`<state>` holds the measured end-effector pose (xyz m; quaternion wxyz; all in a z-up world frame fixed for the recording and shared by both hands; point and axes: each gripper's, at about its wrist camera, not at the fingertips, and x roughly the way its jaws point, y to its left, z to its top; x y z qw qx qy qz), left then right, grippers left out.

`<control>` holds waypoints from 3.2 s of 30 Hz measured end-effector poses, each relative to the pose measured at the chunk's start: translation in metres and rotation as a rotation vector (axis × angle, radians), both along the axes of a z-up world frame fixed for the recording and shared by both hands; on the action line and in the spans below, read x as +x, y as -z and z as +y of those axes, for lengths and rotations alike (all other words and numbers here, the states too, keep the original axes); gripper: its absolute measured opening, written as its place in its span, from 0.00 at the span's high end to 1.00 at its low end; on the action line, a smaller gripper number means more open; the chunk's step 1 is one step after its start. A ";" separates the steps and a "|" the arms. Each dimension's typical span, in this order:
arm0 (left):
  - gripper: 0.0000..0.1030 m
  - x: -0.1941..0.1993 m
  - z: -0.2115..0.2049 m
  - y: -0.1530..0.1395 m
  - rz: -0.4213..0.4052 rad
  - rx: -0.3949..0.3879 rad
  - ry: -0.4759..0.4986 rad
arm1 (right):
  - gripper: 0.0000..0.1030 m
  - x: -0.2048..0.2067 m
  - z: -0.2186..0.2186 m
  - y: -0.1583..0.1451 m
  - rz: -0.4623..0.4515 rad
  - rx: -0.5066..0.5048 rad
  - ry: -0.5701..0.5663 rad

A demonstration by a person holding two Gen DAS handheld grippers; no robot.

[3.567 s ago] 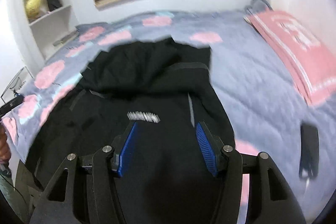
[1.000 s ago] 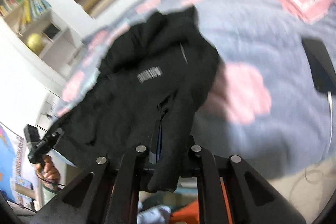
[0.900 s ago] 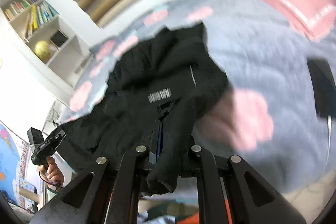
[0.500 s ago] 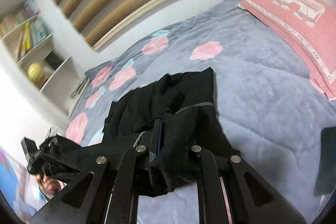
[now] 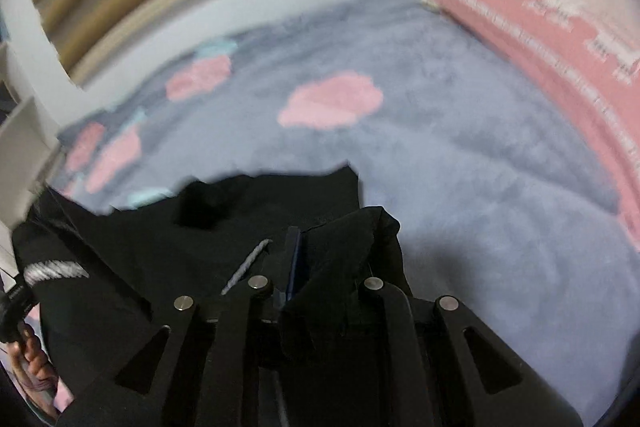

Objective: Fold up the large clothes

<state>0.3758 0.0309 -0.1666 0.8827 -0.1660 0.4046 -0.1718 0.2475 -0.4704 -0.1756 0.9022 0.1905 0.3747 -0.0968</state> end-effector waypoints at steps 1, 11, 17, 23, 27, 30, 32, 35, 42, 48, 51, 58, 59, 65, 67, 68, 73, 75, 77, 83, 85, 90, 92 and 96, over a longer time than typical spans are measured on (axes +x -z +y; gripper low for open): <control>0.83 0.003 -0.001 0.008 0.006 -0.001 0.000 | 0.86 0.006 0.001 0.013 0.015 -0.010 -0.004; 0.82 -0.002 -0.024 0.027 -0.091 0.133 -0.019 | 0.85 0.013 0.006 0.042 -0.015 -0.041 0.003; 0.74 -0.015 0.001 0.017 -0.057 0.015 0.015 | 0.76 -0.010 -0.001 0.017 0.004 0.045 -0.004; 0.49 -0.071 0.053 -0.038 -0.105 -0.109 0.127 | 0.15 -0.086 -0.016 -0.048 -0.141 0.121 -0.045; 0.32 -0.090 0.081 -0.060 -0.142 -0.234 0.189 | 0.11 -0.118 -0.029 -0.075 -0.232 0.099 -0.040; 0.31 -0.091 0.082 -0.063 -0.166 -0.184 0.167 | 0.11 -0.102 -0.021 -0.070 -0.167 -0.010 -0.072; 0.31 -0.089 0.085 -0.062 -0.173 -0.212 0.175 | 0.12 -0.088 -0.014 -0.060 -0.147 -0.018 -0.134; 0.29 -0.085 0.099 -0.059 -0.181 -0.289 0.167 | 0.12 -0.070 -0.002 -0.047 -0.132 -0.073 -0.211; 0.24 -0.035 0.098 -0.028 -0.077 -0.151 0.135 | 0.12 -0.021 -0.007 -0.028 -0.119 -0.108 -0.263; 0.24 0.012 0.071 0.000 0.019 -0.110 0.208 | 0.12 0.008 -0.025 -0.022 -0.135 -0.047 -0.304; 0.24 0.029 0.069 0.015 0.101 -0.190 0.253 | 0.12 0.033 -0.028 -0.014 -0.097 -0.018 -0.334; 0.94 0.022 0.041 -0.001 0.011 -0.079 0.250 | 0.84 0.038 -0.005 -0.004 -0.051 -0.117 -0.343; 0.94 0.013 0.043 -0.011 -0.041 -0.052 0.236 | 0.85 0.023 -0.002 -0.013 -0.085 -0.147 -0.330; 0.94 -0.009 0.055 -0.084 -0.221 -0.140 0.169 | 0.87 -0.009 0.001 -0.092 -0.223 -0.313 -0.174; 0.94 0.001 0.042 -0.103 -0.265 -0.101 0.121 | 0.88 -0.001 0.008 -0.113 -0.243 -0.380 -0.130; 0.94 0.010 0.037 -0.108 -0.270 -0.096 0.094 | 0.88 0.007 0.011 -0.120 -0.243 -0.405 -0.105; 0.94 0.075 0.013 -0.070 -0.136 -0.017 -0.025 | 0.88 0.079 0.009 -0.092 -0.104 -0.396 -0.028; 0.94 0.098 0.004 -0.029 -0.036 0.033 -0.050 | 0.88 0.110 0.006 -0.053 0.009 -0.374 -0.022; 0.92 0.115 0.000 0.014 0.073 0.037 -0.044 | 0.86 0.133 0.004 -0.002 0.119 -0.317 -0.059; 0.85 0.129 0.013 0.054 0.163 -0.114 -0.014 | 0.73 0.139 -0.006 0.041 0.153 -0.207 -0.091; 0.84 0.124 0.016 0.050 0.148 -0.139 0.001 | 0.62 0.136 -0.013 0.040 0.150 -0.164 -0.070; 0.79 0.086 0.036 0.001 0.041 -0.190 0.045 | 0.54 0.083 -0.029 -0.005 -0.008 -0.028 -0.087; 0.76 0.062 0.038 -0.033 -0.050 -0.166 0.097 | 0.51 0.052 -0.024 -0.035 -0.081 -0.051 -0.116; 0.46 -0.003 0.032 -0.101 -0.225 -0.099 0.160 | 0.29 -0.016 0.005 -0.100 -0.204 -0.127 -0.189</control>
